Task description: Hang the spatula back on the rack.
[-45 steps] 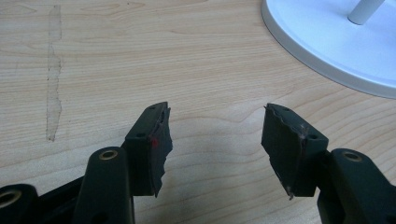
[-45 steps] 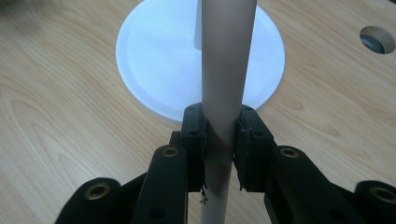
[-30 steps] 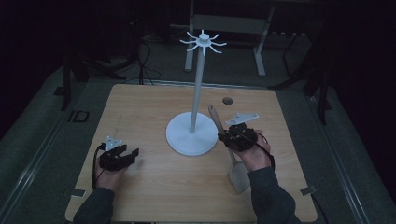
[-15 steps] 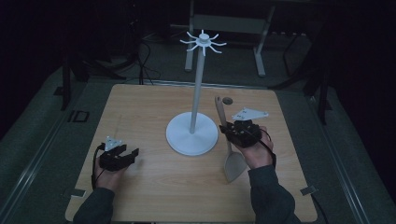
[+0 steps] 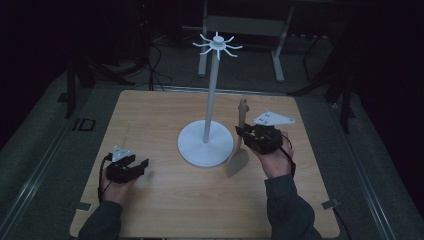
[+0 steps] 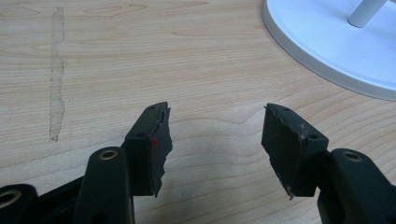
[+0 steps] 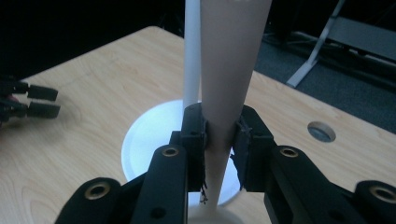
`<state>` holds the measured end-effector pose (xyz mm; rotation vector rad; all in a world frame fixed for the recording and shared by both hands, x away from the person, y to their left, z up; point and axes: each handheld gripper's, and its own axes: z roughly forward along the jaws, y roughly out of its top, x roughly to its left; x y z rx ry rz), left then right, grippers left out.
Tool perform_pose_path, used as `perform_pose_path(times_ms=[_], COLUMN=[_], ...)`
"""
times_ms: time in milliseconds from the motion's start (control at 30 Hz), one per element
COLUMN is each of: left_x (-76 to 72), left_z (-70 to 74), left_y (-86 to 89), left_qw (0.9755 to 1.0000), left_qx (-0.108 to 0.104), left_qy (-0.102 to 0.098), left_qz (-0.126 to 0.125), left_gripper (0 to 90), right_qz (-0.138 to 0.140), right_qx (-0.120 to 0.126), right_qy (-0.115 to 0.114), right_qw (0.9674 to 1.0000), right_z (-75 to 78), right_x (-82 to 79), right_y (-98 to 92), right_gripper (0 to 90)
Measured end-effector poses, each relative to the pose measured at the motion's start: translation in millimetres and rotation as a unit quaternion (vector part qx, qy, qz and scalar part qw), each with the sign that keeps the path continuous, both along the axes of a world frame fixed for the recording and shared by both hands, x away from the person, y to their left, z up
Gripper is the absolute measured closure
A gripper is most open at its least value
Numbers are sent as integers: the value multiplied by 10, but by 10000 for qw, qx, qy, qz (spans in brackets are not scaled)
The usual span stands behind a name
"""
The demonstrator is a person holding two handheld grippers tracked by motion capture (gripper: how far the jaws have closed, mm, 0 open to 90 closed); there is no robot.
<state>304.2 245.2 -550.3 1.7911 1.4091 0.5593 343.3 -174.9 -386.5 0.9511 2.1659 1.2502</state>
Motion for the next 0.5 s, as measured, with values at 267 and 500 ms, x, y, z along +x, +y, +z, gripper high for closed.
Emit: perform_pose_path(times_ms=[267,500], left_x=[0,2], left_z=[0,-1], left_y=[2,2], left_qw=[10000,10000], left_qx=[-8,-5], left_qy=[-7,-2], left_qz=[10,0], left_gripper=[421,421], right_qz=[-45,8], right_qx=[173,160], right_qy=[-203,-386], right_qw=[9996,9991], right_z=[69,175], right_x=[15,20], right_y=[18,64], right_gripper=[753,753])
